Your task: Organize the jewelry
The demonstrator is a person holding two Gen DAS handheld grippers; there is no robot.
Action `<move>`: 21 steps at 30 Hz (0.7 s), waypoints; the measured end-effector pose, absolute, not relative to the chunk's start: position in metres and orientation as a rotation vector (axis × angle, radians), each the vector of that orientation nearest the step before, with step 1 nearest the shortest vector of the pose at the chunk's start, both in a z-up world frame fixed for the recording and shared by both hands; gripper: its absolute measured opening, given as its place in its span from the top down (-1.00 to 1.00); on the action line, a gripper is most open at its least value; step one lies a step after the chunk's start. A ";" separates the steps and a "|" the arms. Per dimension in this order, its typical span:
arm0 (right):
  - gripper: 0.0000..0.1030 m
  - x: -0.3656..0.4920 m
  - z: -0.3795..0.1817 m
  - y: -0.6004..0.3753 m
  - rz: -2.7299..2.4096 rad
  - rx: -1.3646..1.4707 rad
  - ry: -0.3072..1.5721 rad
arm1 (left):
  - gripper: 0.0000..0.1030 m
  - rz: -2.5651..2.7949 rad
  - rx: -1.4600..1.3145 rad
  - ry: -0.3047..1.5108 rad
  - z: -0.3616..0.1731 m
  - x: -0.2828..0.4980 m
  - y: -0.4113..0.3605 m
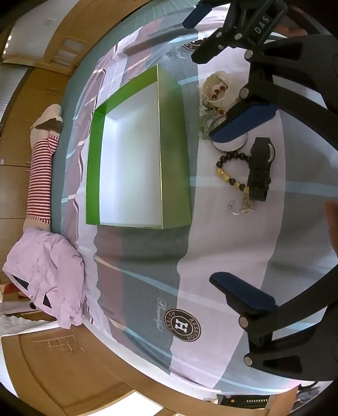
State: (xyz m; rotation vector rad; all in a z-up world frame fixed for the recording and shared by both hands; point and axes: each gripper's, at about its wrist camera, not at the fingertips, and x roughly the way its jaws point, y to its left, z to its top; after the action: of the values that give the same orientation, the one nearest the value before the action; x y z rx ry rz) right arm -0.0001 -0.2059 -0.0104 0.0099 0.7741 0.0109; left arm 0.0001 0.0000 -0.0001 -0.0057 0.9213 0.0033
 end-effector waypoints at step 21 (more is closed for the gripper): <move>-0.97 -0.001 -0.008 -0.204 0.014 0.016 0.772 | -0.96 0.001 0.006 0.927 -0.005 0.000 -0.001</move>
State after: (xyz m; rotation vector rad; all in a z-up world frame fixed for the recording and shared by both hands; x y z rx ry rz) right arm -0.0006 -0.2044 -0.0076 0.0156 0.7721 0.0140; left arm 0.0003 -0.0013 -0.0046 0.0062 0.9269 0.0015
